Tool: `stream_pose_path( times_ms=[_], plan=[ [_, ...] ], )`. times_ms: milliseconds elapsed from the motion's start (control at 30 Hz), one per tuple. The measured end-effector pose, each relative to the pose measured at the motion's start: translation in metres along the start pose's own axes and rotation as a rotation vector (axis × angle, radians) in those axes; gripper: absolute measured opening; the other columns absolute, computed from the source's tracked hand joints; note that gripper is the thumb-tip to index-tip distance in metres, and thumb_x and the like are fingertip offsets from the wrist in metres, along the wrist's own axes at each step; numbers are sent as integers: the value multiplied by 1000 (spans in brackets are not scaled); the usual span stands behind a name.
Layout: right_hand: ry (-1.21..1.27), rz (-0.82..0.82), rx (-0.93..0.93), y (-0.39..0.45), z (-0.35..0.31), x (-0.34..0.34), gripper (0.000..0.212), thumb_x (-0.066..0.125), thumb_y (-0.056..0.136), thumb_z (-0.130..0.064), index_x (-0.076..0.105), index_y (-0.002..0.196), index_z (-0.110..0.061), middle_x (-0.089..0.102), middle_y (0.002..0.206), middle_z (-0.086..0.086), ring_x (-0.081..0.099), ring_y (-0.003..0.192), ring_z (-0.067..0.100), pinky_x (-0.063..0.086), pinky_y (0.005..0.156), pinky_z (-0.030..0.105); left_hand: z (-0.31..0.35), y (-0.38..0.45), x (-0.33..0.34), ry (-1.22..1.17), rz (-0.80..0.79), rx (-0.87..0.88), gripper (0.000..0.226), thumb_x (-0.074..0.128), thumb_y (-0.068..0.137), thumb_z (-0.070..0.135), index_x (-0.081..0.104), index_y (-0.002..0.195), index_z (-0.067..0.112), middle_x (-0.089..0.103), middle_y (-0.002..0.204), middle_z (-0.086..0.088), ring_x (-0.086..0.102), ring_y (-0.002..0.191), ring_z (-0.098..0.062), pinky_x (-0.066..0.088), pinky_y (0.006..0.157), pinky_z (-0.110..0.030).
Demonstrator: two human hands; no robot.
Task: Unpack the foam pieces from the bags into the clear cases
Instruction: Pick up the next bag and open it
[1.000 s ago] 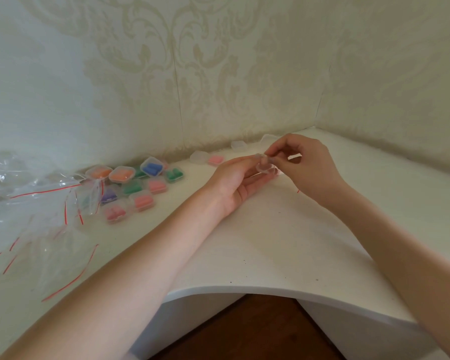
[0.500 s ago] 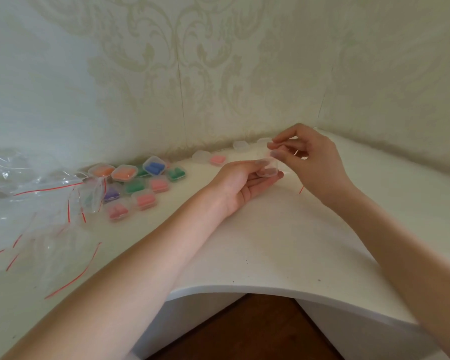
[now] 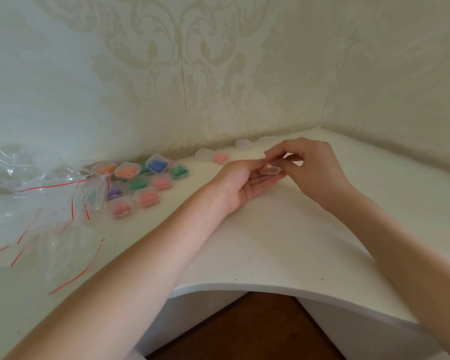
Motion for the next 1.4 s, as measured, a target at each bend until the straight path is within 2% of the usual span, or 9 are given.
stream_pose_path(
  times_ms=[167,300,533,667,833,933,1067,1167,1400],
  plan=[
    [-80,-137,-43,-1,0,8,28,58,82,5,74,87,-18,73,90,-10,65,92,4,46,91,17,5,-5,-2,3,68,43,27,44,93,-7,54,70,4,66,68,-14,66,57,-19,56,69,-27],
    [51,-104,4,-2,0,6,23,56,81,3,71,85,-14,73,83,-11,66,88,1,48,89,16,4,-5,-5,-18,79,21,26,45,95,-3,54,71,2,65,55,-11,65,50,-17,57,61,-26],
    [93,-66,56,1,9,8,33,54,77,12,68,91,-14,71,86,-7,65,86,-2,50,78,13,2,-4,-3,22,59,9,23,43,92,-7,55,73,-2,66,60,-14,67,52,-20,57,60,-26],
    [101,-28,46,3,9,6,27,65,79,-1,63,93,-23,64,98,-8,59,89,0,49,75,12,2,-4,-2,48,48,8,24,47,92,-4,58,72,-1,67,58,-11,67,53,-19,57,62,-25],
    [56,46,143,8,18,-4,33,62,86,-17,56,116,-29,50,119,-10,52,100,4,40,72,3,1,-4,1,63,10,-11,19,48,94,0,59,80,-4,66,69,-13,69,61,-20,58,62,-22],
    [68,-78,161,5,21,10,32,61,89,-27,56,120,-29,57,115,-14,55,105,3,43,83,14,2,-3,-2,-76,53,-30,31,38,102,13,53,82,-6,65,56,-15,67,49,-23,57,53,-27],
    [42,-109,100,1,12,11,14,68,84,-38,66,95,-28,65,100,-18,57,100,0,44,87,21,3,-1,-11,-142,102,-39,40,40,101,28,54,88,-8,67,65,-20,68,52,-25,58,53,-30],
    [34,-83,75,0,10,8,5,67,86,-28,66,88,-23,67,89,-17,59,92,-1,47,88,27,3,-2,-8,-67,70,19,18,51,96,8,55,80,1,66,71,-16,67,56,-20,57,64,-28],
    [32,-70,60,1,9,7,7,61,86,-15,66,88,-20,68,86,-14,61,87,-1,49,88,32,3,5,-8,11,42,119,21,47,93,-6,60,77,-5,62,79,-16,69,59,-17,58,69,-24]
  ],
)
Point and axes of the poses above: each hand's wrist, its own y-axis towards the middle knuckle, its own x-axis out of the palm, z = x × y, the point moved 7 cm from there along y, towards the middle knuckle
